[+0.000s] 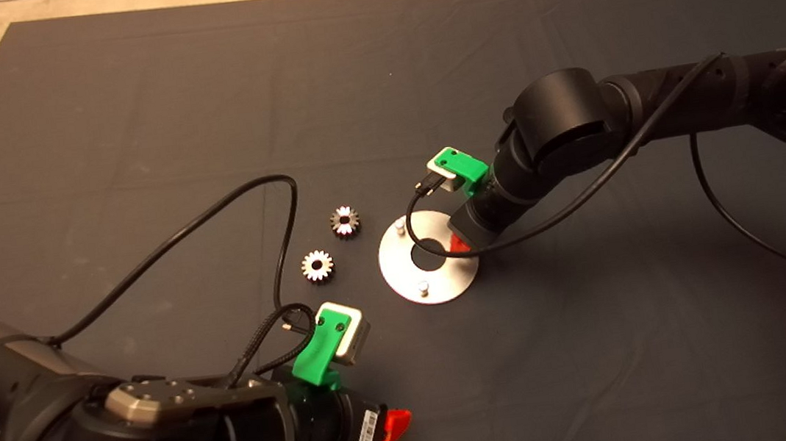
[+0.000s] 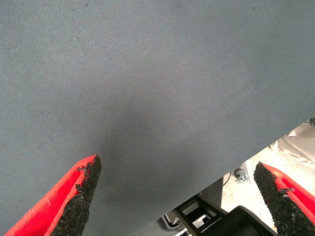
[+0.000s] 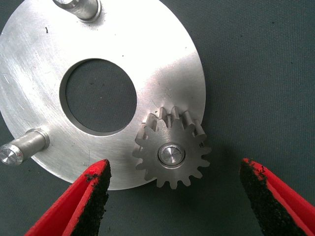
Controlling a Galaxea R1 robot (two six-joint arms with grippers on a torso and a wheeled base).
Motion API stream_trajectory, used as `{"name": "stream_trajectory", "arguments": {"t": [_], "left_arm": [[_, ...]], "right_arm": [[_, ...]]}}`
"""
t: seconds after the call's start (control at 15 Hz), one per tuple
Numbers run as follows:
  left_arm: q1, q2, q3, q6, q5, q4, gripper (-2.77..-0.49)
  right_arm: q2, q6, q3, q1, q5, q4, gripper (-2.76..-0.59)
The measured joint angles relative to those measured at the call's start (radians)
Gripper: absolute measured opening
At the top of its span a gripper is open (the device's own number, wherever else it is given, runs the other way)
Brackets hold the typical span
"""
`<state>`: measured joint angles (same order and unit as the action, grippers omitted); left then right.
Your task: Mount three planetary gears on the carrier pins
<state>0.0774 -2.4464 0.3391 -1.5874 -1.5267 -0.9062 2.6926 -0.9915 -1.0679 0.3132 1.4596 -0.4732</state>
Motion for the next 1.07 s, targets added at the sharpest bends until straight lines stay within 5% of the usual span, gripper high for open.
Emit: {"name": "stream_trajectory", "arguments": {"t": [0.27, 0.33, 0.47, 0.53, 0.6, 0.87, 1.07], "left_arm": [[0.0, 0.0, 0.0, 0.0, 0.0, 0.0, -1.04], [0.0, 0.0, 0.0, 0.0, 0.0, 0.0, -1.04], [0.0, 0.0, 0.0, 0.0, 0.0, 0.0, -1.04], [0.0, 0.001, 0.0, 0.0, 0.0, 0.0, -1.04], [0.0, 0.003, 0.0, 0.0, -0.001, 0.0, -1.04], [0.0, 0.0, 0.0, 0.0, 0.0, 0.0, -1.04], [0.0, 0.003, 0.0, 0.004, 0.0, 0.001, -1.04]], "right_arm": [[-0.004, -0.001, 0.053, 0.013, 0.001, 0.0, -1.36], [-0.01, -0.001, 0.083, 0.042, 0.001, 0.001, -1.35], [-0.048, -0.006, 0.16, 0.152, -0.002, 0.001, -1.33], [-0.096, -0.01, 0.223, 0.187, -0.003, 0.0, -1.33], [-0.162, -0.012, 0.303, 0.188, -0.004, 0.001, -1.33], [-0.471, -0.016, 0.539, 0.119, 0.016, -0.003, -1.33], [-0.517, -0.017, 0.616, -0.058, -0.002, -0.086, -1.33]]}}
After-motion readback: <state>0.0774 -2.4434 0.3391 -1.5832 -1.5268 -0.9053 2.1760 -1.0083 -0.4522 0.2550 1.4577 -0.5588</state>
